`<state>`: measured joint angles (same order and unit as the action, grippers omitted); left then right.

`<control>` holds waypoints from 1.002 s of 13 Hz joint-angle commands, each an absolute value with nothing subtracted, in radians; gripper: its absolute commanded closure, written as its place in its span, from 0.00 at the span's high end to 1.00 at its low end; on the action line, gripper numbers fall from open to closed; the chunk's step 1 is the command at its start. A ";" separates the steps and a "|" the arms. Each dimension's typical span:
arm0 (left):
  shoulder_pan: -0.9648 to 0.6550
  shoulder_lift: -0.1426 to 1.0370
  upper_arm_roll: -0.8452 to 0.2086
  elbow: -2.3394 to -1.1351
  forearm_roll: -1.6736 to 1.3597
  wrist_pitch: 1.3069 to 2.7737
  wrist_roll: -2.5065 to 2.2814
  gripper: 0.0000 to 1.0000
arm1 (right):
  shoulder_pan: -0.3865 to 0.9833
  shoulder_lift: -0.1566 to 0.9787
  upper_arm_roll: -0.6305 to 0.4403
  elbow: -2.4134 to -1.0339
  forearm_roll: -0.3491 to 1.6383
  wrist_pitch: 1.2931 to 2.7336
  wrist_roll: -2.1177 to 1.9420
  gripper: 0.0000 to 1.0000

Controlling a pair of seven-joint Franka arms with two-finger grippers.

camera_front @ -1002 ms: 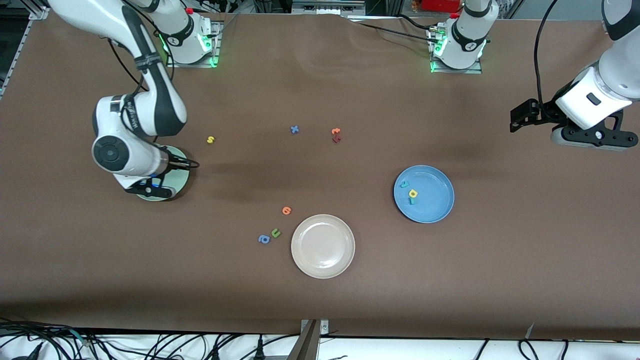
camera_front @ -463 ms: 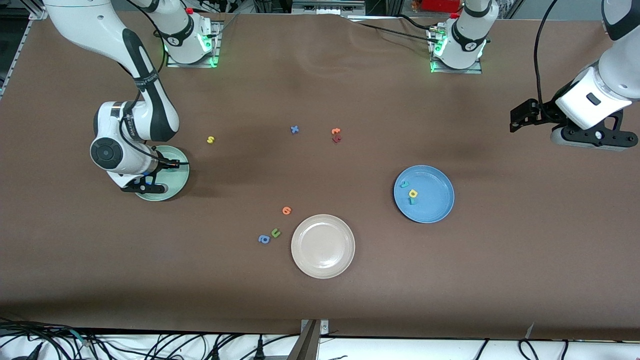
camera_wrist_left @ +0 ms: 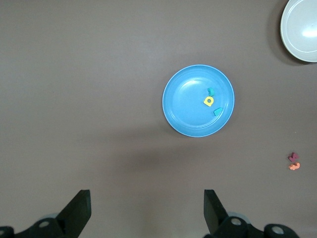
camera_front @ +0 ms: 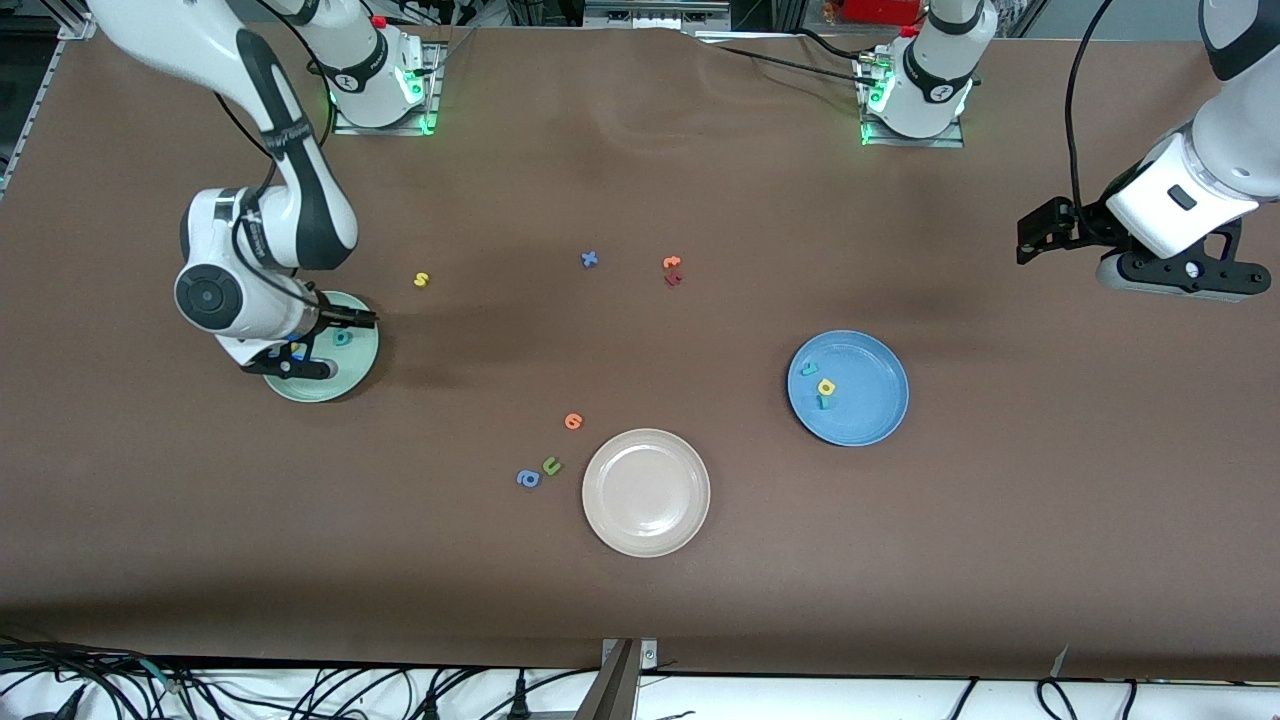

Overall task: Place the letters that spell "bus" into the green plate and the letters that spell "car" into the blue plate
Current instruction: 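Reach and grasp the yellow s letter with the right gripper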

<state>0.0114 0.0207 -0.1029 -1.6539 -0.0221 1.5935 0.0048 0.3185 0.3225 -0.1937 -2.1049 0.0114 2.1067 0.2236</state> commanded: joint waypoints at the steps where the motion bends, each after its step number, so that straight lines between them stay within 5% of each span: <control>1: 0.005 0.032 -0.103 -1.626 -0.014 1.572 -0.008 1.00 | 0.321 0.249 -0.120 -2.170 0.026 2.091 0.357 0.99; 4: 0.008 0.031 -0.101 -1.626 -0.006 1.572 -0.006 1.00 | 0.321 0.241 -0.042 -2.232 0.026 2.152 0.472 0.96; 13: 0.008 0.041 -0.100 -1.614 -0.008 1.571 -0.009 1.00 | 0.321 0.255 -0.029 -2.411 0.026 2.396 0.480 0.91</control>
